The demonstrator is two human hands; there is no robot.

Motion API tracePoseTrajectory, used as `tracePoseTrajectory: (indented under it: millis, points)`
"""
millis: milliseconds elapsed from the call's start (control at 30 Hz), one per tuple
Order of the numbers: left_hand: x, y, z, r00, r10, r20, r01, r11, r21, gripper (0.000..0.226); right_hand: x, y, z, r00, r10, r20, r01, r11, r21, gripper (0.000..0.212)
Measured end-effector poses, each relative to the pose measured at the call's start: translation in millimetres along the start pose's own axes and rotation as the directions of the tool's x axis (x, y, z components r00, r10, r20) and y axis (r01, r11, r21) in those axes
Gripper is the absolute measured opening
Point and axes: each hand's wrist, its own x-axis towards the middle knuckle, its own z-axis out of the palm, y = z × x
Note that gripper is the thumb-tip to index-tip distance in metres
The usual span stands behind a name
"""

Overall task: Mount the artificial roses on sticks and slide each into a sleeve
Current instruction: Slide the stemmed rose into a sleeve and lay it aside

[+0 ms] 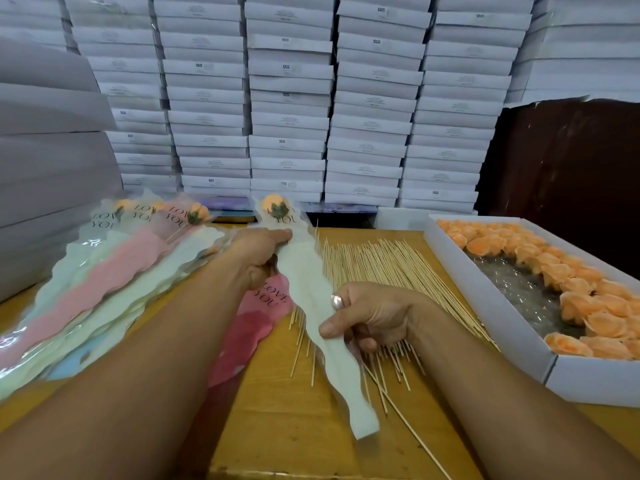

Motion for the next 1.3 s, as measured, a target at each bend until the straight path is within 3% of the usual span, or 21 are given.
tracePoseTrajectory:
  millis: [133, 200, 267, 367, 500, 633, 800, 1167, 1300]
  points:
    - [2.8, 0.8, 1.7, 1.0, 0.008, -0.012, -0.008, 1.0, 0.009, 0.018, 5.3, 1.6, 2.2, 0.999, -0.002, -0.042, 0.004, 0.999, 0.037, 0.006]
    - [1.5, -0.7, 1.9, 0.997, 0.024, -0.069, -0.011, 0.982, 0.188, 0.018, 5.4, 0.8, 1.1, 0.998, -0.018, -0.053, 0.022, 0.996, 0.081, 0.012]
    - [-1.2, -0.2, 0.4, 0.995, 0.041, -0.087, 0.002, 0.897, 0.443, 0.038, 3.0, -0.1, -2.0, 0.996, -0.032, -0.084, 0.043, 0.991, 0.13, 0.017]
    - [-7.4, 10.2, -1.4, 1.0, -0.017, -0.017, 0.024, 0.786, 0.618, 0.067, 1.6, 0.2, -4.7, 0.971, -0.018, -0.237, 0.056, 0.986, 0.155, 0.017]
    - [-29.8, 17.3, -2.3, 0.992, -0.059, 0.113, -0.043, 0.681, 0.731, 0.063, 5.6, 0.7, -4.2, 0.923, 0.01, -0.384, 0.072, 0.977, 0.2, 0.012]
    - [-61.5, -0.2, -4.5, 0.938, -0.179, 0.296, -0.075, 0.731, 0.678, 0.043, 7.6, 0.0, -4.3, 0.886, 0.006, -0.464, 0.121, 0.962, 0.243, 0.001]
    - [-80.4, -26.9, 0.1, 0.943, -0.081, 0.322, -0.096, 0.862, 0.498, 0.016, 9.4, 1.3, -6.9, 0.857, 0.02, -0.514, 0.135, 0.955, 0.263, 0.006]
    - [-82.4, -41.4, 0.3, 0.96, 0.064, 0.272, -0.178, 0.891, 0.419, 0.019, 12.1, 2.7, -6.7, 0.86, -0.001, -0.51, 0.149, 0.957, 0.25, 0.013]
    - [-81.7, -38.2, -6.3, 0.959, 0.091, 0.268, -0.2, 0.889, 0.412, 0.027, 10.4, -0.3, -3.6, 0.874, -0.014, -0.486, 0.155, 0.955, 0.252, 0.037]
